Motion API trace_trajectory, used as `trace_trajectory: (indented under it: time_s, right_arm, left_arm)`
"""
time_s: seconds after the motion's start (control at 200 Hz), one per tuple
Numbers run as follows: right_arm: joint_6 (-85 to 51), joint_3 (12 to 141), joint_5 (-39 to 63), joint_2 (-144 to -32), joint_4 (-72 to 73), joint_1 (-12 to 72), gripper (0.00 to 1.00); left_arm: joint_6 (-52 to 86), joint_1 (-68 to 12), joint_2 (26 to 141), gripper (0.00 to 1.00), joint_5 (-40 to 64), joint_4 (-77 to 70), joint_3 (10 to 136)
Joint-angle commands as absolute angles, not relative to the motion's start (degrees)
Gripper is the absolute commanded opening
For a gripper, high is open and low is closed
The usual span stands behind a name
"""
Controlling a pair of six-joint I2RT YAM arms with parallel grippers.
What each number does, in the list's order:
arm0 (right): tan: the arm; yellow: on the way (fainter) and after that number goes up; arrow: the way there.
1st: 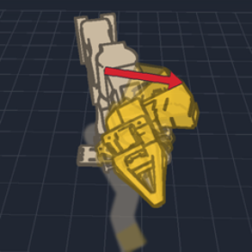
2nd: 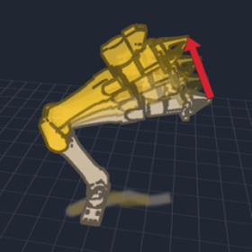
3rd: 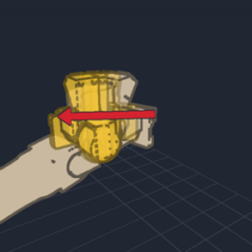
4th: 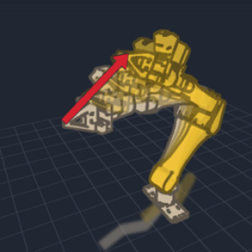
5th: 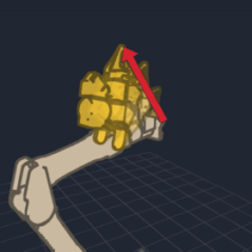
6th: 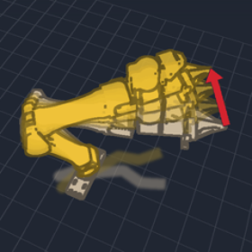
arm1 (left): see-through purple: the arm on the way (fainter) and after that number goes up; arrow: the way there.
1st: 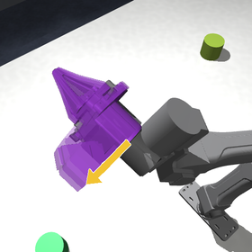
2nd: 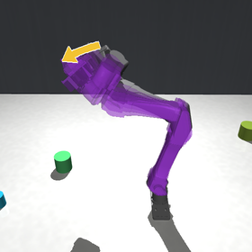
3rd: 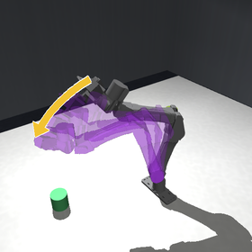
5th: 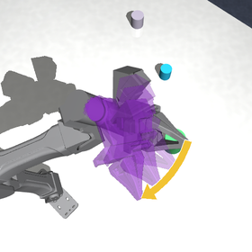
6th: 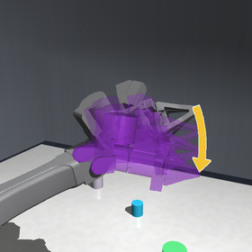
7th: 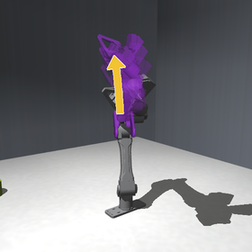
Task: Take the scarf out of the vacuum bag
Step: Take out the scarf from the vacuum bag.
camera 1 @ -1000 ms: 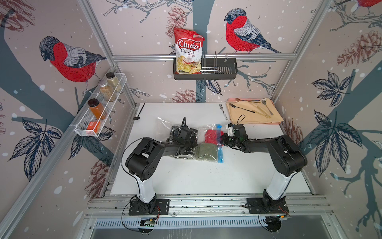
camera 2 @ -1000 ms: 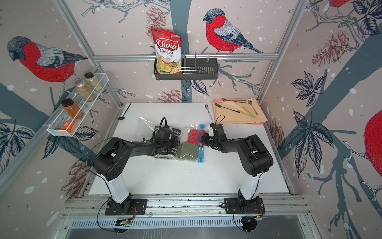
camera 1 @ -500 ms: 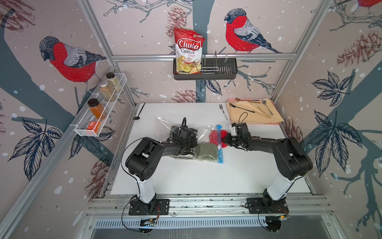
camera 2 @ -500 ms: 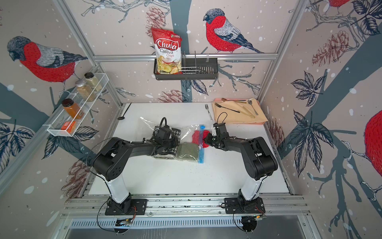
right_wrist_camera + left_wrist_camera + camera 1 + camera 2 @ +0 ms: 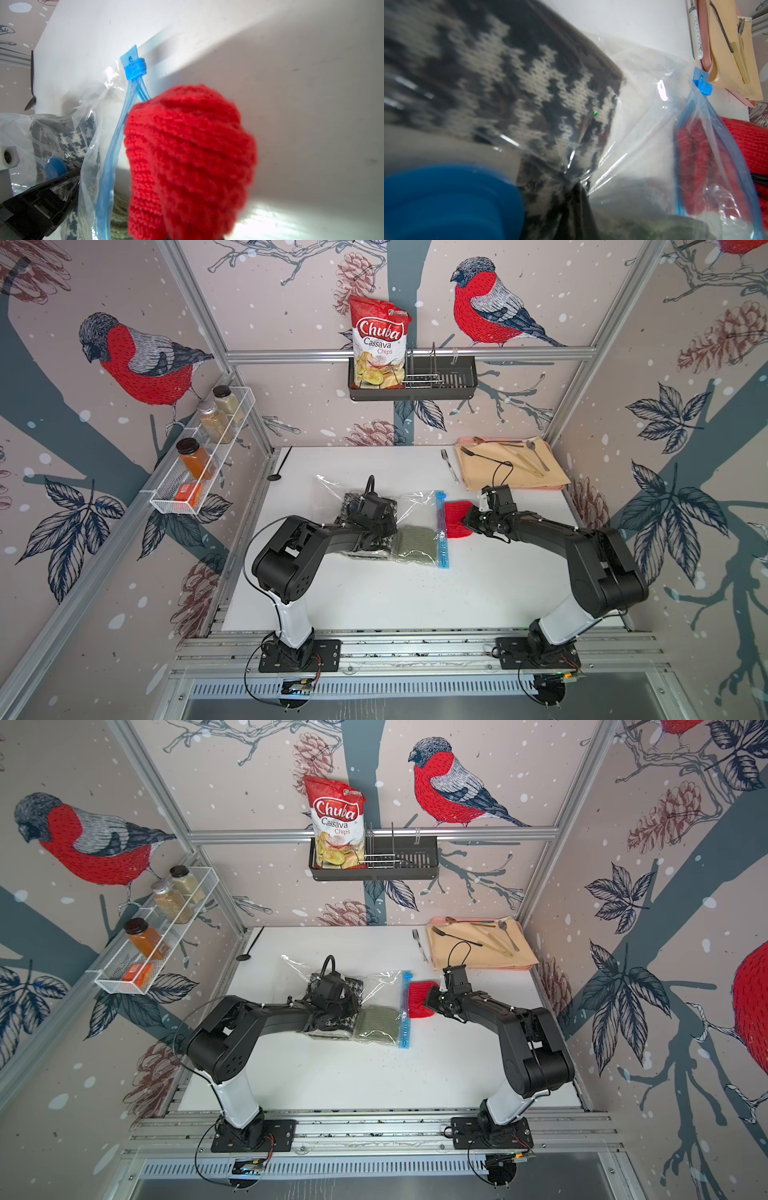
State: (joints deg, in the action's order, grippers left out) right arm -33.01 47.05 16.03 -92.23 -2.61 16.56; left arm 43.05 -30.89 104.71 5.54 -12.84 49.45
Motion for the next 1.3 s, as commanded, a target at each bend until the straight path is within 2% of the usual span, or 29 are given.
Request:
trace_trajectory:
  time_s: [0.0,0.28,0.49,0.891,1.141,1.296]
  right_arm:
    - [-31.6,47.9,9.8,-89.9,-8.3,14.6,0.00]
    - [-30.7,47.1,9.1,-87.5,-12.3,3.3,0.00]
    - [-33.9,43.0,11.5,-86.5,-8.2,-5.1,0.00]
    - [-38.0,40.3,19.7,-92.0,1.0,-6.9,0.00]
    - [-38.2,40.7,9.5,-89.0,-2.6,-8.2,0.00]
    - [-39.0,37.9,7.4,-85.7,-1.8,-10.1,0.00]
  left_arm:
    - [43.4,-31.0,105.5,0.00,4.3,0.0,48.9]
    - [43.3,-31.0,104.8,0.00,4.5,0.2,49.1]
    - [43.4,-31.0,104.5,0.00,4.6,0.1,49.0]
    - [43.3,-31.0,104.4,0.00,4.8,-0.3,48.8]
    - [43.6,-31.0,104.3,0.00,4.9,-0.5,48.6]
    - [43.7,-31.0,104.4,0.00,4.9,-0.4,48.9]
